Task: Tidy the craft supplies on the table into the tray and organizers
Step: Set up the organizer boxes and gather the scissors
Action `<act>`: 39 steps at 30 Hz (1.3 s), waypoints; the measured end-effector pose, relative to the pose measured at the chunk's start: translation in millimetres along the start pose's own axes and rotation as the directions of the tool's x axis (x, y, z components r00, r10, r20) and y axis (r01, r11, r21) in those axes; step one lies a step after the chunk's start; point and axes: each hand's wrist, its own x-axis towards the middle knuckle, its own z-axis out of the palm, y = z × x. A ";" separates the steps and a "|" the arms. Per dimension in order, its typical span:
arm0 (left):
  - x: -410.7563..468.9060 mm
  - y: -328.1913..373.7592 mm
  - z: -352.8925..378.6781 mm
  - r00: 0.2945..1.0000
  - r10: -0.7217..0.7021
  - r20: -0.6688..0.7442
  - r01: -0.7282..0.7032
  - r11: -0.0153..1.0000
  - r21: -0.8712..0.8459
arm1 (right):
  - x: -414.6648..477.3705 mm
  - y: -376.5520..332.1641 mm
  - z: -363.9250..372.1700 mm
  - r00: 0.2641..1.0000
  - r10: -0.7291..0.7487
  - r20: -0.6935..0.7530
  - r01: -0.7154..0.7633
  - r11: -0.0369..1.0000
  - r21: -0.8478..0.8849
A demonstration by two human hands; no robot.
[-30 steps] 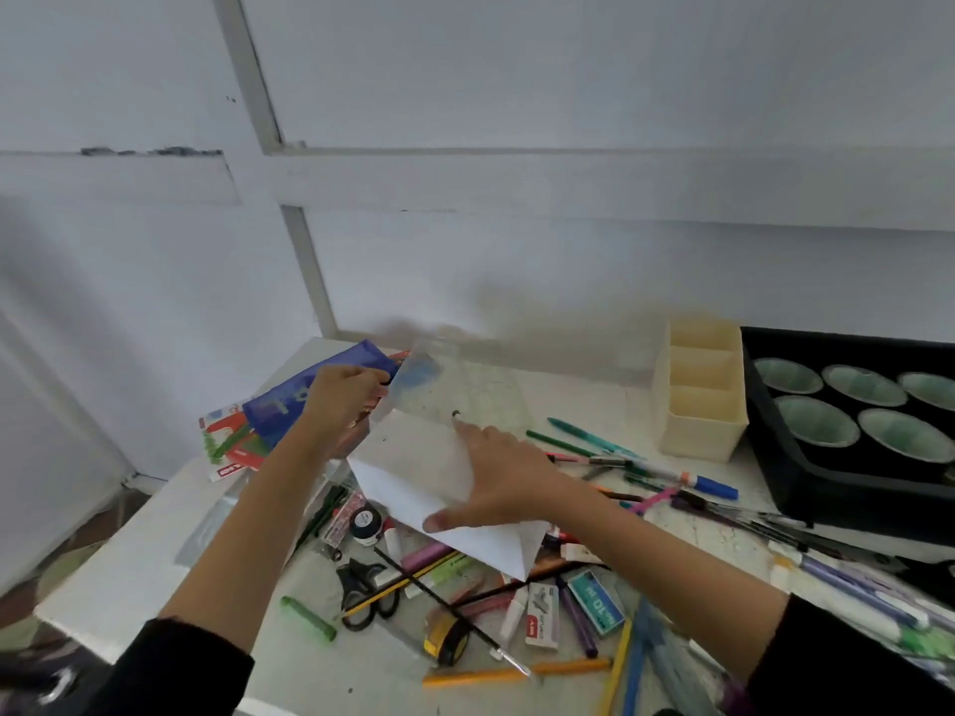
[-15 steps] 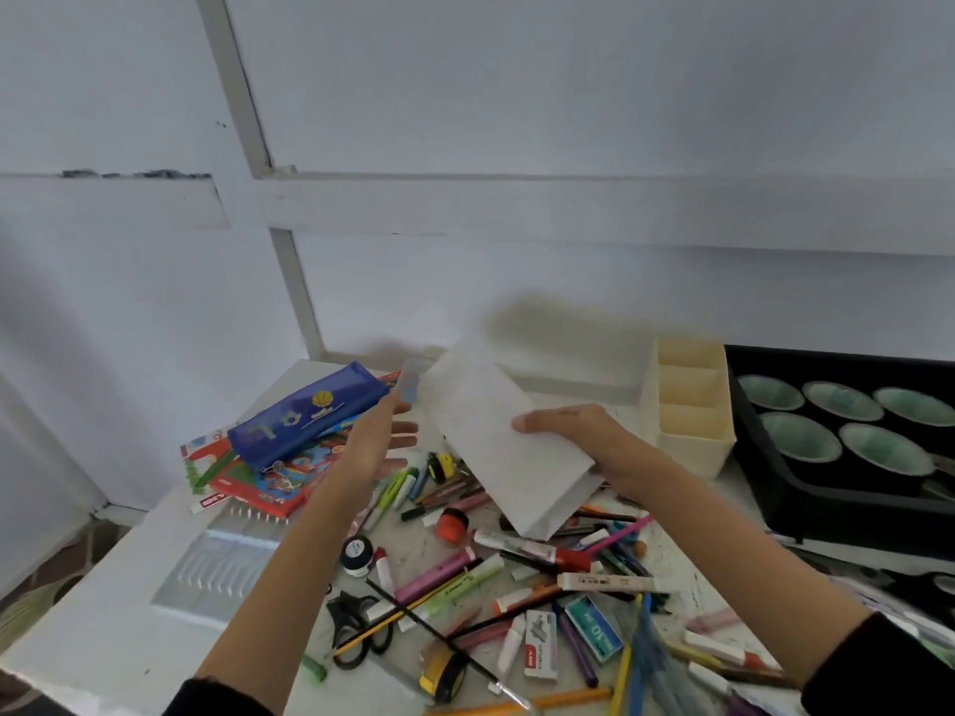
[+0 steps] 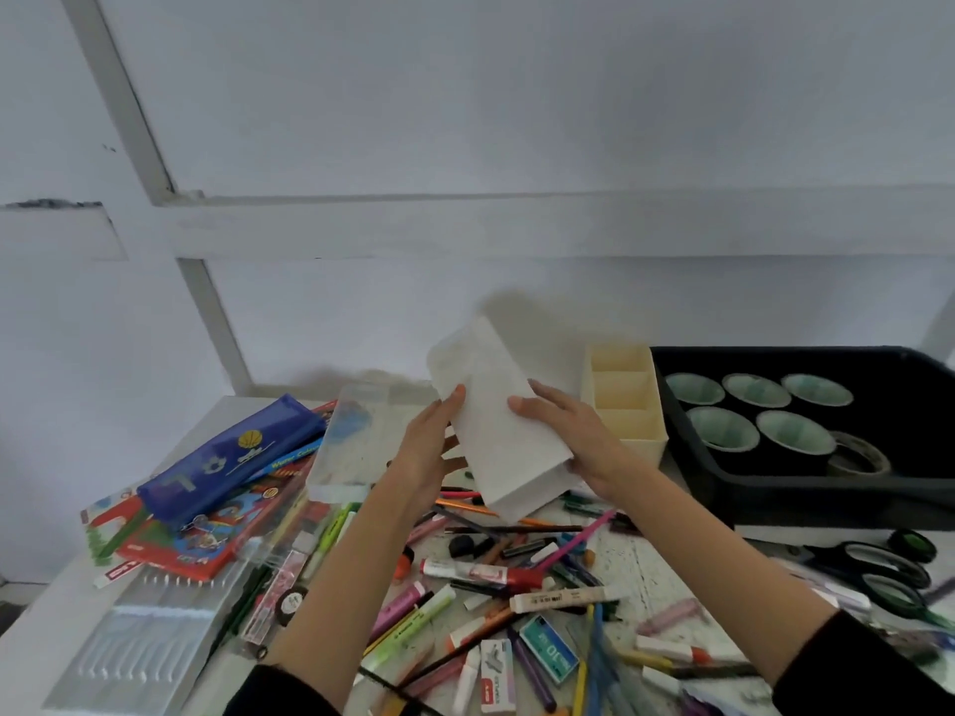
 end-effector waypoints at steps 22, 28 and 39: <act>29.0 12.8 25.3 0.873 -0.456 0.173 0.386 0.429 -0.817 | -11.6 -13.3 -44.9 0.885 -0.379 0.271 0.437 0.877 -0.198; 28.6 18.7 39.7 0.836 -0.519 0.178 0.525 0.660 -0.537 | 14.2 -25.4 -32.3 0.834 -0.539 -0.122 0.463 0.802 -0.378; 26.2 5.1 25.2 0.935 0.148 -0.322 -0.068 0.967 0.245 | 37.2 -34.0 -42.5 0.856 -0.283 -0.433 0.233 0.958 -0.165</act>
